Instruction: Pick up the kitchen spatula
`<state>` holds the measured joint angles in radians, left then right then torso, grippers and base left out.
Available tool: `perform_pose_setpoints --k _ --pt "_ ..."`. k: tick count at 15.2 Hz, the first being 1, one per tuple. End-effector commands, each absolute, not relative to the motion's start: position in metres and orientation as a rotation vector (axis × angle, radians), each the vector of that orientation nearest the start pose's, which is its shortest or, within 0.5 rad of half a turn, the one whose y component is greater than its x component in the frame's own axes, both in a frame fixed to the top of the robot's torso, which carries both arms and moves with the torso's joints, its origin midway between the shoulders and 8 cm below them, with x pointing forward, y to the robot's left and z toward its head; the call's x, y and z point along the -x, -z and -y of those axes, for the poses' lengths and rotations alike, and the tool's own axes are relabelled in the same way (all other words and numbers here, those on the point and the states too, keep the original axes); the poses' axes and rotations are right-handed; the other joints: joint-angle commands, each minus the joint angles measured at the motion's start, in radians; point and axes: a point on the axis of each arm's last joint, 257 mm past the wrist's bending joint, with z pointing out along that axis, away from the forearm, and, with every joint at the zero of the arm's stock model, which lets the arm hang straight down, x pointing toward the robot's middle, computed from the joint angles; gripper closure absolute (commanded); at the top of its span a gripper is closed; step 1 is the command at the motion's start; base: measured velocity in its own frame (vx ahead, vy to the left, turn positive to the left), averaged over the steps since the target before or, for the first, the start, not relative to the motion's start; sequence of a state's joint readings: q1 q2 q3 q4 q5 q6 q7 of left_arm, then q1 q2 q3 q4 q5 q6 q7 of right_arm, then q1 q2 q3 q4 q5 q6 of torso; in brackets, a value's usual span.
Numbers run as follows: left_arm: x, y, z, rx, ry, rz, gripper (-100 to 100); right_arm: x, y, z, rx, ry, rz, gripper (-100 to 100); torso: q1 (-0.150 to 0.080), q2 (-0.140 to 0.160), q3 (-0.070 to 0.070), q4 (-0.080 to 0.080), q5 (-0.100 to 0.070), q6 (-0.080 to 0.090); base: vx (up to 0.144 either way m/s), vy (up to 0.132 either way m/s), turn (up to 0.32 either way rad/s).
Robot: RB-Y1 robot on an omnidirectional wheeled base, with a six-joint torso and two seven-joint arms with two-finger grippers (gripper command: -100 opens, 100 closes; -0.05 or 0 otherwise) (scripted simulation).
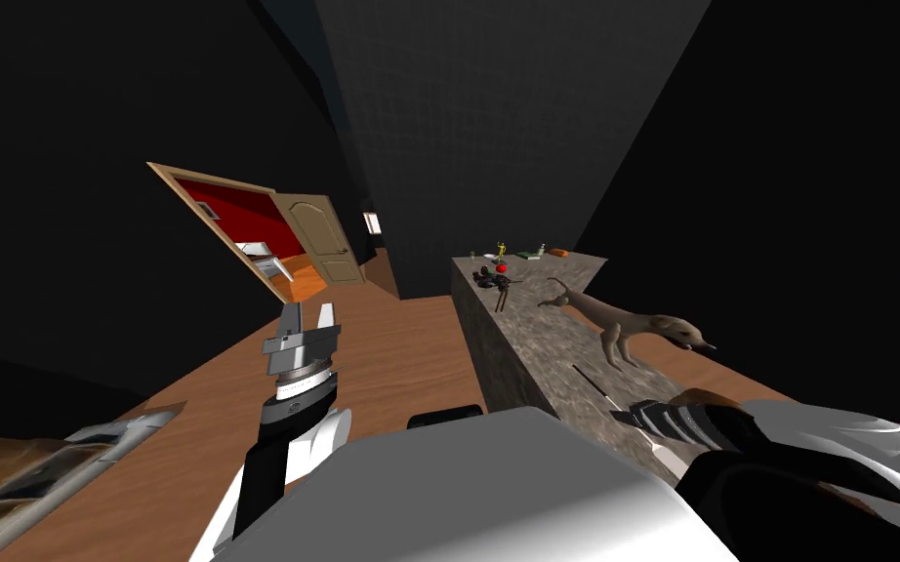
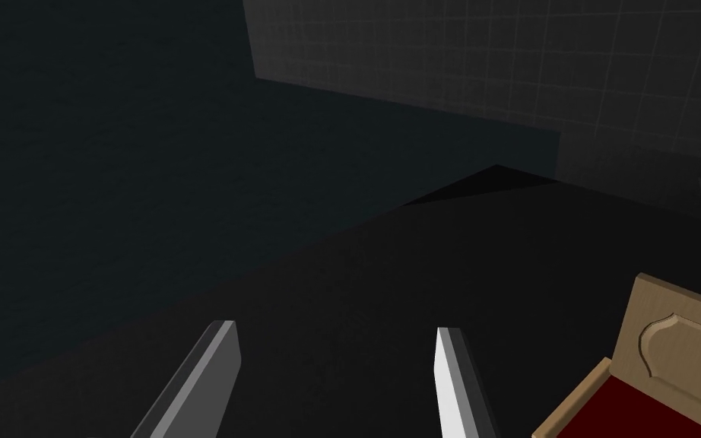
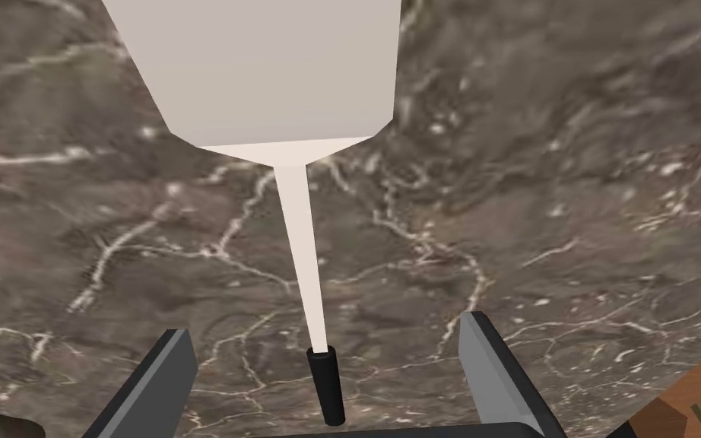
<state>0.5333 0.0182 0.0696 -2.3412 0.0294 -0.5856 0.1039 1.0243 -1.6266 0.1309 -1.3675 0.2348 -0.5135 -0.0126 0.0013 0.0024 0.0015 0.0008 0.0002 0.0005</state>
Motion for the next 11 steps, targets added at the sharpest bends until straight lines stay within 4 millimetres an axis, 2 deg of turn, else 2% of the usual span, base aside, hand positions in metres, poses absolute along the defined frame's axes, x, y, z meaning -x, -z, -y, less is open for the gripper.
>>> perform_pose_setpoints --k 1,5,6,7,11 --pt "-0.309 -0.058 -0.298 0.586 1.365 -0.506 0 -0.107 0.34 0.628 0.069 -0.025 -2.773 -100 0.0 0.0 0.0 0.0 0.0 0.0 0.008 -0.005 0.08" --pt "-0.309 -0.058 -0.298 0.586 1.365 -0.506 0 -0.085 0.357 0.624 0.031 -0.021 -2.777 -100 -0.003 -0.006 -0.003 -0.001 -0.001 0.0 0.052 -0.024 0.117" --pt "-0.309 -0.058 -0.298 0.586 1.365 -0.506 0 -0.09 0.353 0.625 0.04 -0.023 -2.775 -100 -0.003 -0.006 -0.004 -0.002 -0.001 -0.001 0.033 -0.02 0.051" --pt "-0.309 -0.058 -0.298 0.586 1.365 -0.506 0 -0.089 0.354 0.625 0.039 -0.021 -2.776 100 -0.003 -0.006 -0.004 -0.002 -0.001 0.0 0.012 -0.008 0.002" --pt "-0.309 -0.058 -0.298 0.586 1.365 -0.506 0 -0.089 0.353 0.625 0.04 -0.02 -2.776 100 -0.001 -0.004 -0.002 -0.001 -0.001 0.0 0.002 -0.003 0.0"
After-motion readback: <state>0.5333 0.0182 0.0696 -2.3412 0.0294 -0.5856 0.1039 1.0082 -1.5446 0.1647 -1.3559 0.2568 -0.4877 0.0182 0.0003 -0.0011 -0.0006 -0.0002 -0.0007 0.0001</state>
